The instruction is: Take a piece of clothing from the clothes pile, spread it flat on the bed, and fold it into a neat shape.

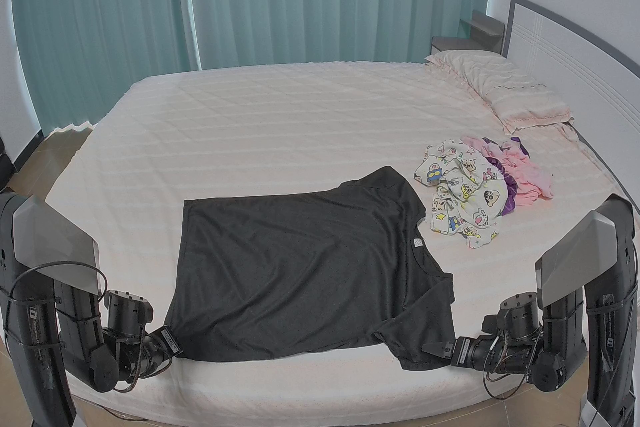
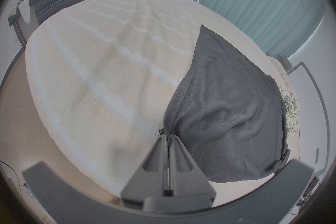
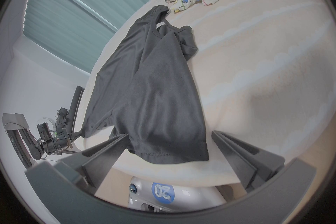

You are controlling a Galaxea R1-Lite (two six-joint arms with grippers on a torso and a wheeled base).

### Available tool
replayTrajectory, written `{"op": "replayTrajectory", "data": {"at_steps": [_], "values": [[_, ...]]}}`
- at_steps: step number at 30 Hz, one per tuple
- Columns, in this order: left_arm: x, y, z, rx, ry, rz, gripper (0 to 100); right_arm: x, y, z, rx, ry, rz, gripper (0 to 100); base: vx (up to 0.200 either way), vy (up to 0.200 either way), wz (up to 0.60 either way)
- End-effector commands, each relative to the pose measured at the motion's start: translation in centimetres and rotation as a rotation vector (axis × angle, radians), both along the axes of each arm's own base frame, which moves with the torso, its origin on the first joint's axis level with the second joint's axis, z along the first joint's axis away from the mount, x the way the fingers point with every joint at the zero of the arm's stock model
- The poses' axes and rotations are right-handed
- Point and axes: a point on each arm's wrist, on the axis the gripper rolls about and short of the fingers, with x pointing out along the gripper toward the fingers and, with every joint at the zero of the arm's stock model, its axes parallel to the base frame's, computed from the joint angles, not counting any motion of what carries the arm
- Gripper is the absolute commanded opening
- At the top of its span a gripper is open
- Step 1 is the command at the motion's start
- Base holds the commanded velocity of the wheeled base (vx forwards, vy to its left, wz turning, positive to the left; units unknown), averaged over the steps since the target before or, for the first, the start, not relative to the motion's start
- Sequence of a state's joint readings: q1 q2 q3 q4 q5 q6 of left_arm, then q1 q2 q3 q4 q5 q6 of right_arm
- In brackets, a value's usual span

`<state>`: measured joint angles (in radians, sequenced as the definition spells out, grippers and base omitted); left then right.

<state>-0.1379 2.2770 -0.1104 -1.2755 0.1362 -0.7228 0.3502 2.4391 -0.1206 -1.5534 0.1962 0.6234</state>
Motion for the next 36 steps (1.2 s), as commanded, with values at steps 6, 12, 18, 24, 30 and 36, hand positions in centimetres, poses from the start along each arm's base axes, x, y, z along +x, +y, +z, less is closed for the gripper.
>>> {"op": "replayTrajectory", "data": {"at_steps": [6, 12, 18, 24, 30, 36], "values": [[-0.1, 0.0, -0.1, -0.001, 0.005, -0.001, 0, 0.9, 0.7, 0.0, 0.000, -0.050, -0.005, 0, 0.000, 0.000, 0.00], [-0.2, 0.0, 0.0, 0.001, 0.008, -0.001, 0, -1.6, -0.6, 1.3, -0.034, 0.001, -0.022, 0, 0.000, 0.000, 0.00], [-1.1, -0.3, 0.3, 0.004, 0.020, -0.023, 0, -2.3, -1.3, 1.8, -0.043, 0.021, -0.047, 0, 0.000, 0.000, 0.00], [-2.5, -0.4, 1.3, 0.030, 0.013, -0.063, 0, -3.6, -1.6, 2.2, -0.114, 0.121, -0.030, 0, 0.000, 0.000, 0.00], [-2.8, -0.3, 1.1, 0.084, 0.041, -0.062, 0, -5.1, -2.2, 2.4, -0.217, 0.234, 0.006, 0, 0.000, 0.000, 0.00], [-4.0, -0.3, 1.2, 0.132, 0.143, -0.100, 0, -5.8, -2.3, 2.4, -0.245, 0.288, 0.015, 0, 0.000, 0.000, 0.00]]}}
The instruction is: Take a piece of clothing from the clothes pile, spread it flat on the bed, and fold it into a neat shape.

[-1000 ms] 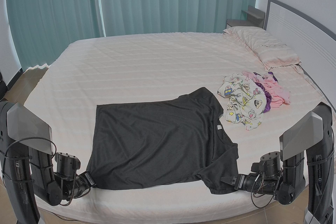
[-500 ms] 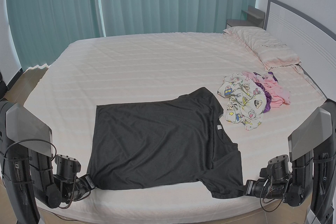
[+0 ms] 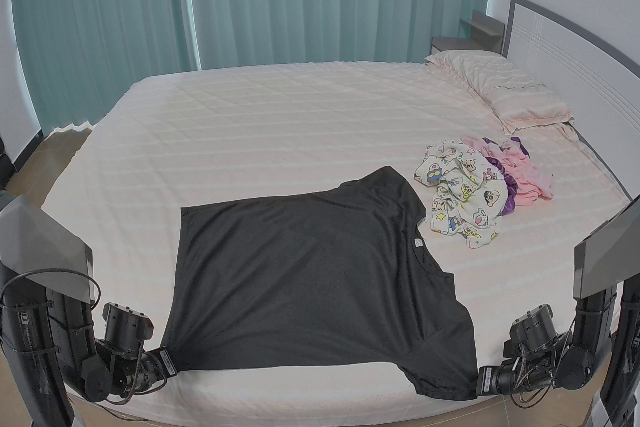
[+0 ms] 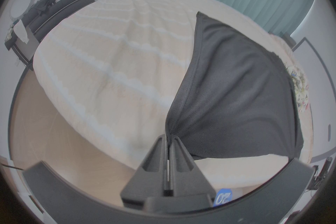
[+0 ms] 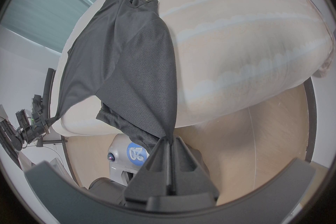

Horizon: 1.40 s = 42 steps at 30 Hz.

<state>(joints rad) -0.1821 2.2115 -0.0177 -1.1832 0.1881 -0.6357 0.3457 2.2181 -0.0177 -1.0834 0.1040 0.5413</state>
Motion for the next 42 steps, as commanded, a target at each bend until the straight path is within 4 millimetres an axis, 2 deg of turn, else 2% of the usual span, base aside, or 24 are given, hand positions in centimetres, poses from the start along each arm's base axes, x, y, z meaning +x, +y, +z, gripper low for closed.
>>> {"op": "replayTrajectory", "data": {"at_steps": [1, 11, 23, 24, 25, 35, 38, 42], "values": [[-1.0, 0.0, 0.7, 0.023, 0.033, -0.016, 0, -0.9, -0.1, 0.5, -0.023, 0.027, 0.013, 0, 0.000, 0.000, 0.00], [-2.1, 0.4, 0.4, 0.104, 0.149, -0.039, 0, -2.7, 0.8, 0.3, -0.113, 0.123, 0.094, 0, 0.000, 0.000, 0.00], [-2.7, 0.5, 0.1, 0.145, 0.216, -0.046, 0, -2.9, 1.0, 0.2, -0.137, 0.120, 0.115, 0, 0.000, 0.000, 0.00], [-2.6, 0.5, 0.1, 0.141, 0.213, -0.046, 100, -2.9, 1.0, 0.2, -0.137, 0.121, 0.119, 0, 0.000, 0.000, 0.00], [-2.7, 0.5, 0.1, 0.141, 0.215, -0.046, 100, -2.9, 1.0, 0.2, -0.138, 0.119, 0.123, 100, 0.000, 0.000, 0.00], [-2.0, 0.5, 0.6, 0.115, 0.134, -0.039, 100, -2.3, 0.7, 1.0, -0.109, 0.055, 0.080, 100, 0.000, 0.000, 0.00], [-1.4, 0.7, 2.6, 0.078, -0.007, -0.021, 100, -1.3, -0.2, 3.4, -0.038, -0.093, 0.010, 100, 0.000, 0.000, 0.00], [-1.1, 1.2, 4.4, 0.026, -0.107, -0.033, 100, -0.3, -0.8, 5.3, 0.028, -0.220, -0.034, 100, 0.000, 0.000, 0.00]]}}
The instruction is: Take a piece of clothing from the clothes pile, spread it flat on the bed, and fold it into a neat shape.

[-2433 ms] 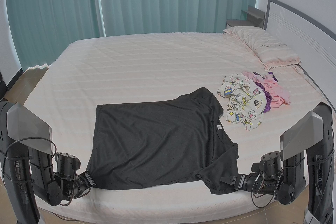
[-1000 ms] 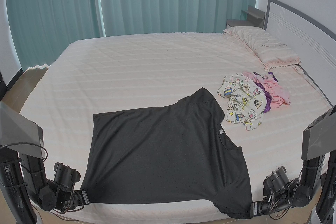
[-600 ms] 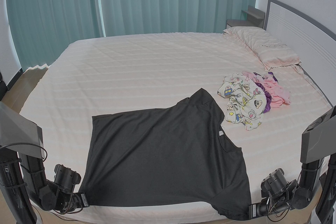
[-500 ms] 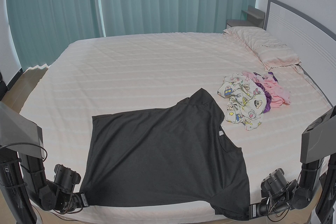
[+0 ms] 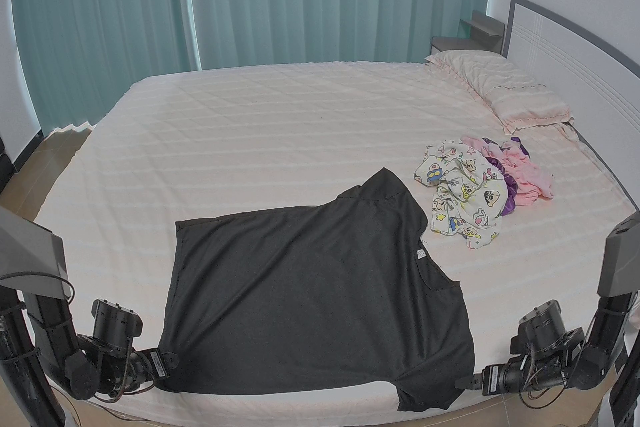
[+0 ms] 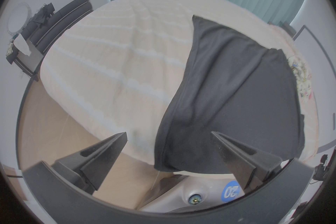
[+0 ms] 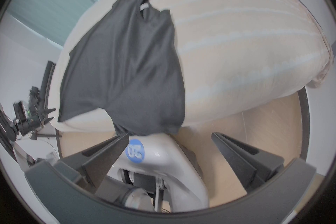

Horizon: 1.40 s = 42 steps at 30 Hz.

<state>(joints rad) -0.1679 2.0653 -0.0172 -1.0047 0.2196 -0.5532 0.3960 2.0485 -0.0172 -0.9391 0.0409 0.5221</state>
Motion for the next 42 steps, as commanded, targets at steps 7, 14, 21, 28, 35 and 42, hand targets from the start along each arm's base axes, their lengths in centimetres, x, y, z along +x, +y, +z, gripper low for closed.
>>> {"op": "replayTrajectory", "data": {"at_steps": [7, 14, 21, 28, 35, 42], "values": [[0.7, 0.4, 4.1, -0.086, -0.240, -0.048, 100, 4.4, -0.8, 4.4, 0.141, -0.298, -0.104, 100, 0.000, 0.000, 0.00], [1.2, 0.4, 4.2, -0.112, -0.255, -0.018, 100, 5.4, -0.7, 3.3, 0.178, -0.248, -0.173, 100, 0.114, 0.000, 0.00], [1.3, 0.3, 3.7, -0.108, -0.234, -0.016, 100, 5.9, -0.7, 2.7, 0.190, -0.256, -0.178, 100, 0.200, 0.000, 0.00], [1.5, 0.2, 3.6, -0.110, -0.229, -0.018, 100, 6.1, -0.7, 2.4, 0.191, -0.252, -0.182, 100, 0.029, 0.000, 0.00], [2.5, 0.1, 3.6, -0.158, -0.252, 0.041, 100, 6.1, -0.7, 1.6, 0.181, -0.223, -0.182, 100, 0.000, 0.000, 0.00], [2.4, 0.1, 3.2, -0.158, -0.234, 0.043, 100, 6.3, -0.6, 1.3, 0.186, -0.231, -0.183, 100, 0.000, 0.143, 0.00]]}}
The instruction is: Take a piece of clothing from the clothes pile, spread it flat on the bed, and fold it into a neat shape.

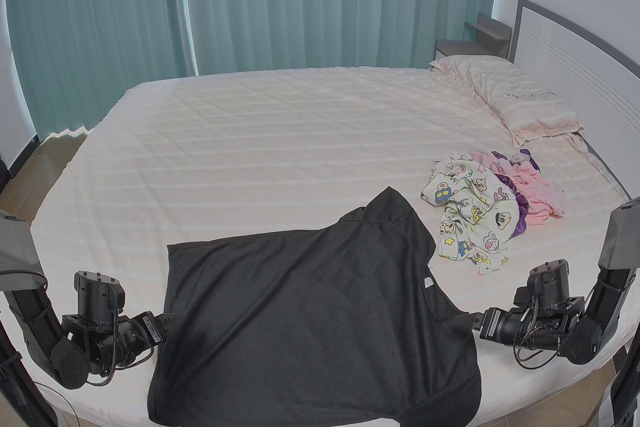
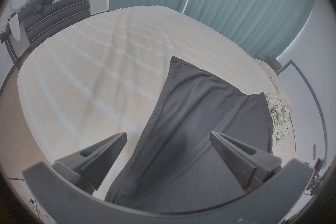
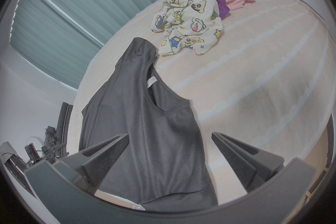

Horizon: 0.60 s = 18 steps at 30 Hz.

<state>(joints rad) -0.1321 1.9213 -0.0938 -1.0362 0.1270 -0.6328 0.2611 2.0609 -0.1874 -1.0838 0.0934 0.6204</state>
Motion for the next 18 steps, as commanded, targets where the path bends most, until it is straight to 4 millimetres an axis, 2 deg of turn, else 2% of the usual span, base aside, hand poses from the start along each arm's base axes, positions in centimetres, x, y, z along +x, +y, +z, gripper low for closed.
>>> {"op": "replayTrajectory", "data": {"at_steps": [1, 4, 13, 14, 18], "values": [[0.0, 0.0, -0.2, 0.001, 0.011, 0.001, 100, -0.1, 0.0, -0.4, -0.004, 0.017, 0.001, 100, 0.000, 0.200, 0.00], [0.0, 0.0, -0.2, 0.003, 0.011, -0.001, 100, 0.0, 0.0, -0.3, 0.010, -0.002, -0.009, 100, 0.000, 0.200, 0.00], [0.0, 0.0, -0.1, 0.003, 0.006, 0.001, 100, 0.5, 0.1, -0.2, 0.041, -0.012, -0.035, 100, 0.000, 0.000, 0.00], [0.0, 0.0, -0.1, 0.000, 0.003, -0.001, 100, 2.0, 0.0, 0.1, 0.068, -0.053, -0.067, 100, 0.000, 0.000, 0.00], [-0.1, 0.0, -0.1, 0.002, 0.006, 0.000, 100, 4.0, -0.7, -0.9, 0.061, -0.063, -0.105, 100, 0.000, 0.000, 0.00]]}}
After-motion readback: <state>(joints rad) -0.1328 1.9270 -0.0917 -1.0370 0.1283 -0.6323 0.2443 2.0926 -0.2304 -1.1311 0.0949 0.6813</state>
